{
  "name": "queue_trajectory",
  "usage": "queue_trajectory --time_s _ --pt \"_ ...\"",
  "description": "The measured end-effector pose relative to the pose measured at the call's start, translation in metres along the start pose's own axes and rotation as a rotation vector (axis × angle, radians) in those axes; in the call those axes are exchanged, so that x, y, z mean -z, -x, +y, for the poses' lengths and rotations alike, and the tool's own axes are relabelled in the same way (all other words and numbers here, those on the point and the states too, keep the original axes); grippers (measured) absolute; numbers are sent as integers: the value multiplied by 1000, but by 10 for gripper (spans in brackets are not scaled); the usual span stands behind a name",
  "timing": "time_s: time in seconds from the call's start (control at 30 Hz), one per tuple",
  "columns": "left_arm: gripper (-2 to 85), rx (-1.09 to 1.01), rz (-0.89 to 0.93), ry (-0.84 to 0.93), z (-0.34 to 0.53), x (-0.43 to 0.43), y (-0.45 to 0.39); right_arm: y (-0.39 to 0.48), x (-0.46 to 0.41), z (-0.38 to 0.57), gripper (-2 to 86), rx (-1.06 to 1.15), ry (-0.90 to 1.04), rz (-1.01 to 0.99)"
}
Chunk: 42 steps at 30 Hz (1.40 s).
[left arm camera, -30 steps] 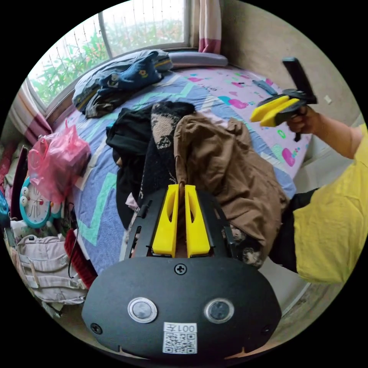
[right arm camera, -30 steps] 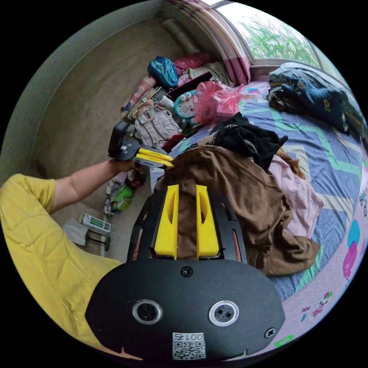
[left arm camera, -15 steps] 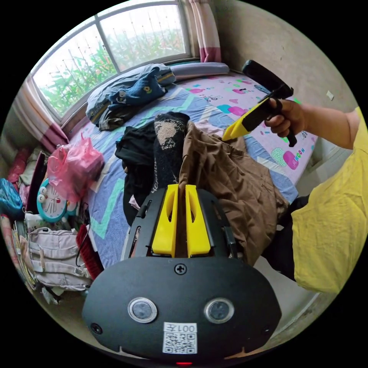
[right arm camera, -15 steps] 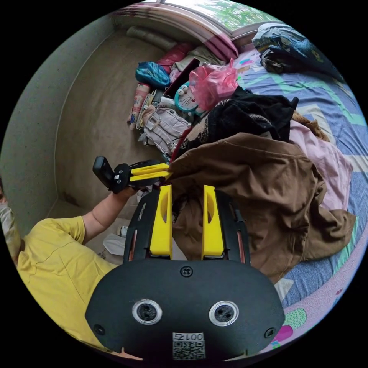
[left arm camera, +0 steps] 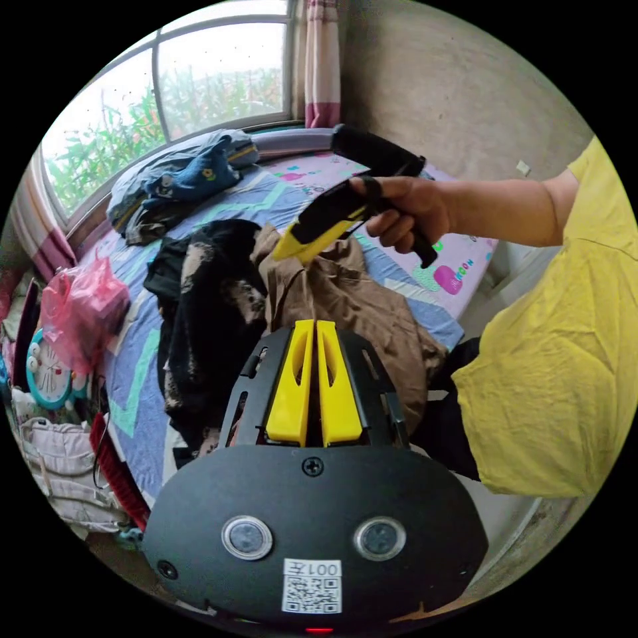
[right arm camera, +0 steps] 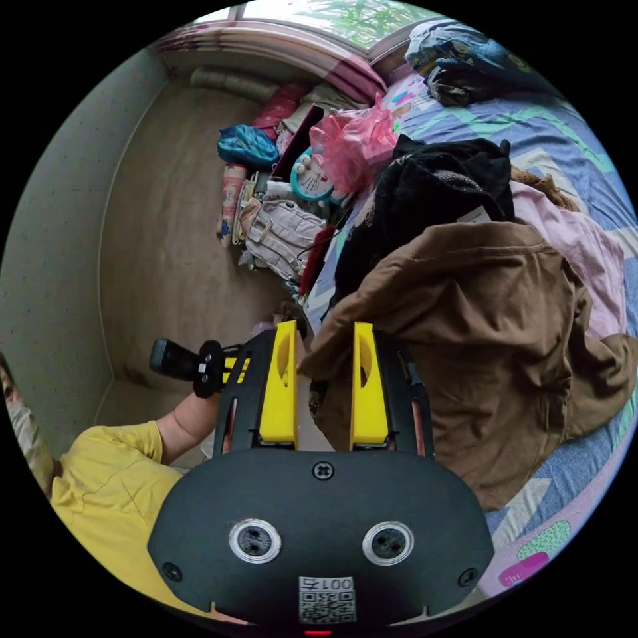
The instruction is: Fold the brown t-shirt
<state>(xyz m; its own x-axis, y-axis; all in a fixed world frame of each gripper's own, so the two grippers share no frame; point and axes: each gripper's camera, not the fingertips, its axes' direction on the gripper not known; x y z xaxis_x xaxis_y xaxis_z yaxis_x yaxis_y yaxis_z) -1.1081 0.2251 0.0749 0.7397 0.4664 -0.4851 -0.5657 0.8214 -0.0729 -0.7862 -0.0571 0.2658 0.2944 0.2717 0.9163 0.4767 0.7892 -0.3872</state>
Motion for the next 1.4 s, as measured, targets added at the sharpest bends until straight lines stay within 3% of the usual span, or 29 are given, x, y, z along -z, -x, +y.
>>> queue_trajectory --time_s 0.27,0.43,0.73,0.97,1.17,1.4 --pt "-16 -113 172 -42 -49 -44 -40 -34 26 32 51 -185 -87 47" --pt "-14 -171 256 -29 -80 -56 -45 -32 55 66 13 -155 -123 116" --pt "-7 -218 365 -102 -176 -53 -7 -56 176 232 3 -293 -257 330" --pt "26 -611 156 73 -320 -163 -66 -62 218 333 2 -383 -247 532" --pt "59 -956 217 257 -421 -298 -152 -51 227 378 2 -331 -224 551" --pt "67 -1148 364 526 -471 -406 -215 -8 235 423 2 -182 -189 606"
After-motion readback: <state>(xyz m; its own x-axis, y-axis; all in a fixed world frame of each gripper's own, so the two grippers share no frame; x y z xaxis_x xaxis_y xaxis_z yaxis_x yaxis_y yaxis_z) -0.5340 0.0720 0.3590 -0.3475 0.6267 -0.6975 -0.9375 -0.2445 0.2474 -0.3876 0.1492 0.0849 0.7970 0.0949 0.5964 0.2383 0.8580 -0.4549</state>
